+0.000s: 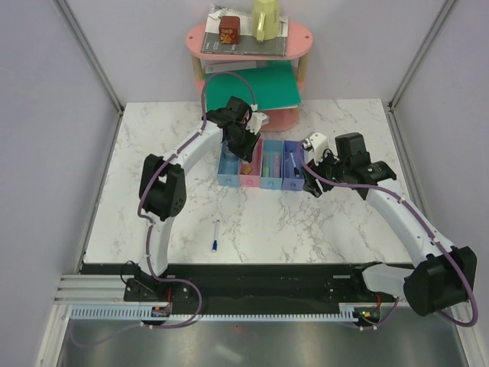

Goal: Sort the stationery into containers
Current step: Place the stationery in the storage box.

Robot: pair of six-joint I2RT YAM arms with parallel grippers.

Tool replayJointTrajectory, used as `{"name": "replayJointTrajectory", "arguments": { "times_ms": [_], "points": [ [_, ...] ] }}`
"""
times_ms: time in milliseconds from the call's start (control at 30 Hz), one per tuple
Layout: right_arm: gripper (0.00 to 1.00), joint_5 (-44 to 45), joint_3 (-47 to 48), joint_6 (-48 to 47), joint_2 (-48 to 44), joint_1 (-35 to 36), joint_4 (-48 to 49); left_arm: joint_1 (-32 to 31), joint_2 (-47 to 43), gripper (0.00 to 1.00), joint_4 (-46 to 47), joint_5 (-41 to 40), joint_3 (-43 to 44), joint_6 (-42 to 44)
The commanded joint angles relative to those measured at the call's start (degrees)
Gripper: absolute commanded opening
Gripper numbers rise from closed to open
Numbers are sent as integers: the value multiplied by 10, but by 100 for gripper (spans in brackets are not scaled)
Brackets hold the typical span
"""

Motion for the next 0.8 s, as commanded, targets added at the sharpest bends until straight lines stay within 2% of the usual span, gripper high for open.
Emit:
{"name": "replayJointTrajectory", "arguments": {
  "times_ms": [0, 33, 67, 133, 167, 267, 367, 467, 600, 700, 767],
  "points": [
    [70, 3, -11, -1, -6, 3, 15, -3, 7, 7, 10, 12, 28, -19],
    [70, 2, -11, -1, -7, 3, 15, -3, 8, 12, 9, 12, 26, -20],
    [70, 2, -10, -1, -7, 2, 15, -3, 8, 24, 10, 13, 25, -22],
    [70, 4, -7, -2, -8, 2, 14, -3, 5, 34, 12, 14, 24, -23],
    [70, 6, -6, -2, -10, 2, 13, -3, 3, 43, 13, 15, 25, -25],
    [70, 9, -5, -5, -12, 3, 13, -3, -6, 57, 17, 19, 26, -28],
    [70, 9, -6, -5, -15, 3, 13, -3, -15, 66, 20, 21, 28, -32],
    [71, 9, -6, -4, -20, 2, 12, -3, -22, 66, 16, 25, 27, -32],
    [71, 12, -6, -8, -30, 3, 6, -3, -91, 66, -7, 42, 14, -18],
    [71, 14, -9, -12, -38, 3, 4, -3, -154, 68, -29, 54, -57, -6],
    [71, 14, -9, -12, -39, 2, 3, -3, -214, 68, -51, 27, -141, 6]
  ]
}}
